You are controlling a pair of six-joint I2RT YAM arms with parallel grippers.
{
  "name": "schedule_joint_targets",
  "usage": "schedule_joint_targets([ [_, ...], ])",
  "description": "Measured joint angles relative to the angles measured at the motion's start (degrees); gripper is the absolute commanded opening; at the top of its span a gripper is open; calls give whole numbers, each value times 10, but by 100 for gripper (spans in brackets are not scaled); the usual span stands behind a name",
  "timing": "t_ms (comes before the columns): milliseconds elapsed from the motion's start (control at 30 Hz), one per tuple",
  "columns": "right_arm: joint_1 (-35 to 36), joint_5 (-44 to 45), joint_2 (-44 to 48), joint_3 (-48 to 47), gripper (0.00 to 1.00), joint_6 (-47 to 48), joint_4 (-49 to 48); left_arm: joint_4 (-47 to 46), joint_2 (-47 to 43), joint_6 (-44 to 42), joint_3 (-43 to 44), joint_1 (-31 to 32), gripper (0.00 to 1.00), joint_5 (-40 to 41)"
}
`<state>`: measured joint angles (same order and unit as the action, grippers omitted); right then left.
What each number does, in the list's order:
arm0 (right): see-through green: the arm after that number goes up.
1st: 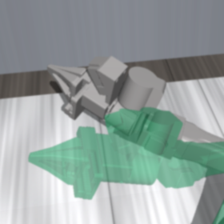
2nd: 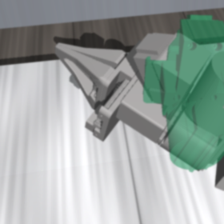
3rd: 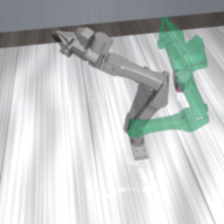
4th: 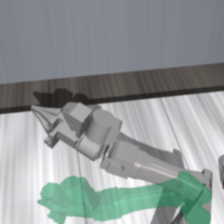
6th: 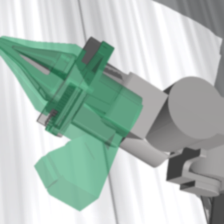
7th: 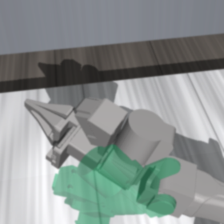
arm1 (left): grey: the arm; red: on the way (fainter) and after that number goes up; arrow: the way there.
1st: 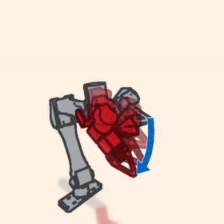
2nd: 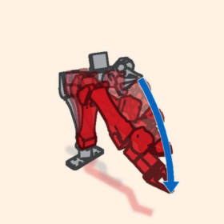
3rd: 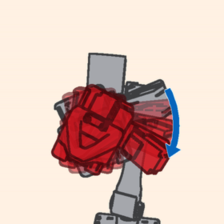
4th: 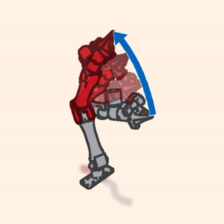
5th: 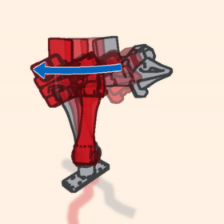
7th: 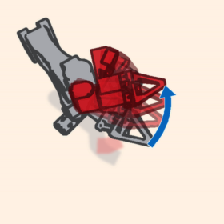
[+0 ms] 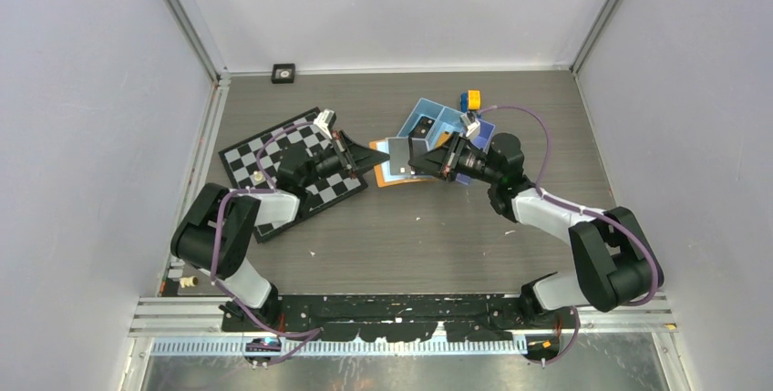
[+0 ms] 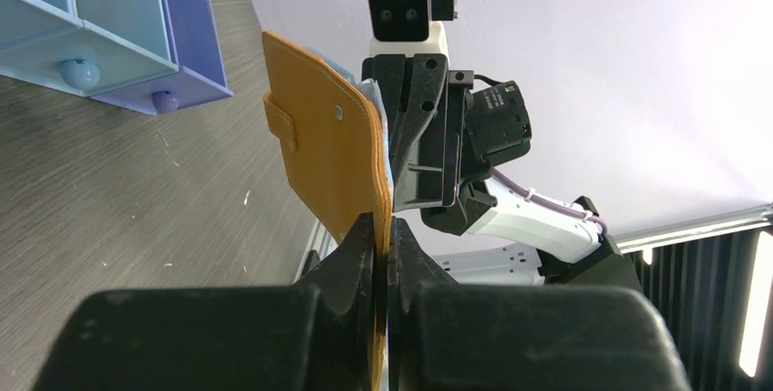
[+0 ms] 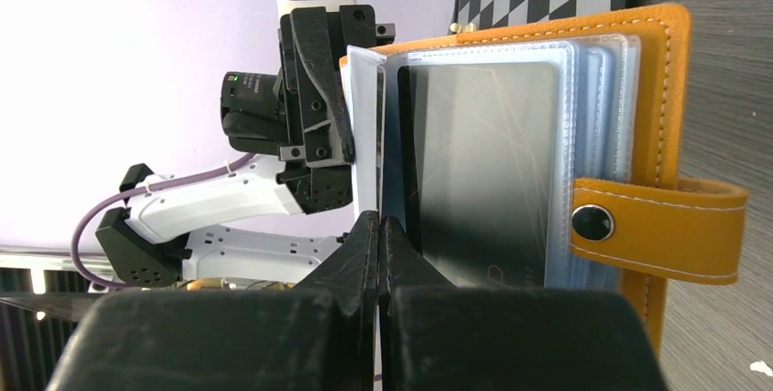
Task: Take the credit cards out of the card holder
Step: Remove the credit card from the card holder.
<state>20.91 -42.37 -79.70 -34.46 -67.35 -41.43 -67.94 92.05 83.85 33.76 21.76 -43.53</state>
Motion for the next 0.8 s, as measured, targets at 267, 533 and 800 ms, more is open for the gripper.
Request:
schedule_joint_targets([
  [267,-6,-3,-2,4,0,-7,-7,-8,0,1,-6,-7,13,0],
  [533,-1,-4,-16,3,0,-5,-5,-10,0,0,-7,-11,24,-1],
  [800,7,-2,-21,-4,1,5,6,3,0,-7,-8,-13,0,0],
])
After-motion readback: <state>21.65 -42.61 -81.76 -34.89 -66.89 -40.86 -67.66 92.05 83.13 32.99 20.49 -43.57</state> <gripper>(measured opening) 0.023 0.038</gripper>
